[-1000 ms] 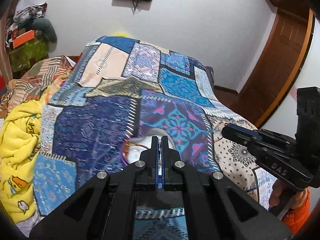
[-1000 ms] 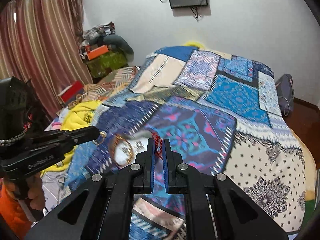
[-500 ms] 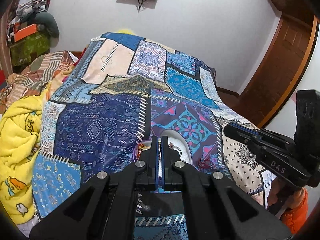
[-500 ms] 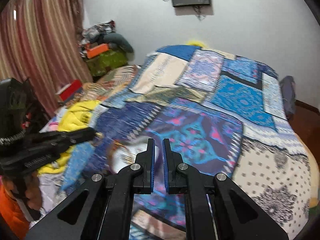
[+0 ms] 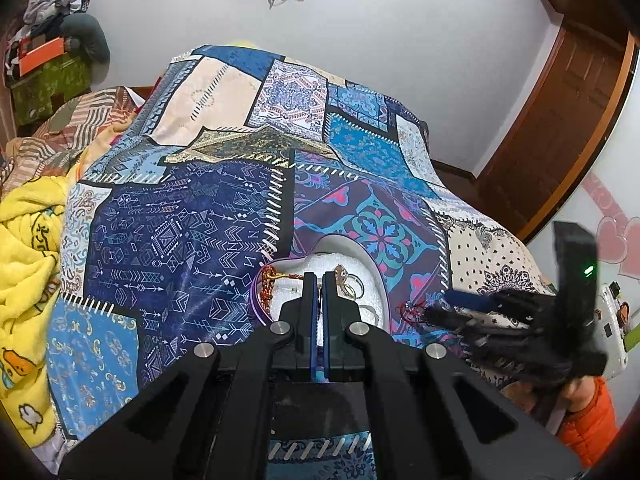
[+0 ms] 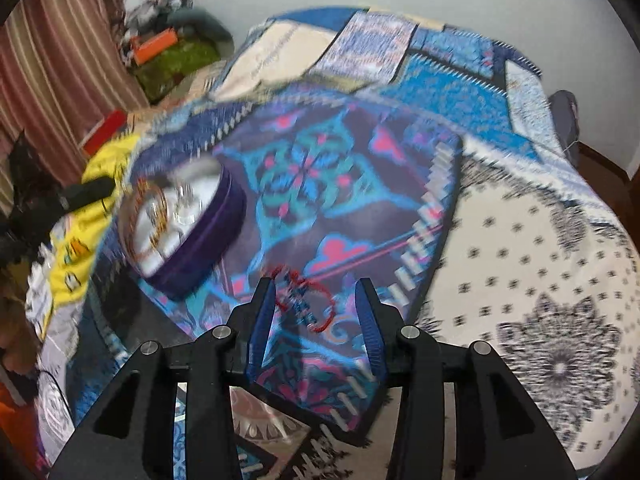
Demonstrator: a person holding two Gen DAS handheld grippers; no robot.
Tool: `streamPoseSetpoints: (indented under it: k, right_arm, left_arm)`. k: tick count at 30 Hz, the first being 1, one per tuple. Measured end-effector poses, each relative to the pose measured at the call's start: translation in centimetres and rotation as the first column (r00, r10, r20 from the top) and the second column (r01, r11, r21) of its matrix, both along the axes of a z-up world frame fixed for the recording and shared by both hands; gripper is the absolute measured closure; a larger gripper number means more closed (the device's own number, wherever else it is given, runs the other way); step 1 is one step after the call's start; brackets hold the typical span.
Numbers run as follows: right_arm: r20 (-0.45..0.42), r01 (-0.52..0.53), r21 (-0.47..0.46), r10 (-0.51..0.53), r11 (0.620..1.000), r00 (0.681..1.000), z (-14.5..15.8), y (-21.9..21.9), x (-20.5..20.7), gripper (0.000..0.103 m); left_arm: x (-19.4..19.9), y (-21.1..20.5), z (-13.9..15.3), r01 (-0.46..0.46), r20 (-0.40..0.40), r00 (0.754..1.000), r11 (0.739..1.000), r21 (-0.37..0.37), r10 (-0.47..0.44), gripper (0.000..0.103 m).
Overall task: Organize jewelry
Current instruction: 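Lower both tools over the tin and open them to drop the pieces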
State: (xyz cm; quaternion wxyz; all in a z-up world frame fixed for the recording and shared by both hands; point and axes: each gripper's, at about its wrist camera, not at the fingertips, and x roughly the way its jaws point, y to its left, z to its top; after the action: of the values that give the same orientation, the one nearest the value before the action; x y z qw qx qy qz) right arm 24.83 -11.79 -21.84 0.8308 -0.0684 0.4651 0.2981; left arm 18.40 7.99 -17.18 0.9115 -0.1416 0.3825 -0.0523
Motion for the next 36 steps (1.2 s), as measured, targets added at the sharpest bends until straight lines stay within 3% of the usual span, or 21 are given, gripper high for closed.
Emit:
streamPoseSetpoints:
  k: [7,8,10,13,20,28,36]
  right_arm:
    - [0.024,-0.015,-0.029,0.016,0.999,1.000,-0.8,1.1,-0.2,0.066]
    - [0.030,-0.014,-0.027,0.015,1.000,0.999,-0.8,1.0,-0.3,0.069]
    - [0.042,-0.008,-0.038,0.009,0.999,0.999,-0.9,0.9,-0.3,0.091]
    - [0.027,-0.001,-0.015,0.002,1.000,1.000,-1.1,0.6,0.2,0.096]
    - [0.050,0.006,0.045,-0.009,0.999,0.999,0.7,0.6,-0.3,0.097]
    - [0.142,-0.055,0.159,0.032,0.986,0.989,5.6,2.8,-1.2,0.096]
    - [0.164,-0.099,0.214,0.064,0.972,0.984,6.5,5.4,-1.1,0.096]
  left_arm:
    - [0.0,0.4,-0.2,-0.007,-0.004,1.000,1.000,0.003,0.007,0.103]
    - [0.0,0.4,-0.2,-0.009,-0.004,1.000,1.000,0.001,0.009,0.103]
    - [-0.1,0.5,-0.2,-0.013,-0.002,1.000,1.000,0.001,0.013,0.103]
    - [-0.3,0.6,0.0,-0.015,0.000,1.000,1.000,0.001,0.015,0.103]
    - [-0.7,0.8,0.4,-0.018,0.009,1.000,1.000,0.004,0.018,0.103]
    - [-0.6,0.9,0.9,-0.008,0.019,1.000,1.000,0.002,0.008,0.103]
    - [0.1,0.3,0.1,0.021,0.000,1.000,1.000,0.007,-0.021,0.103]
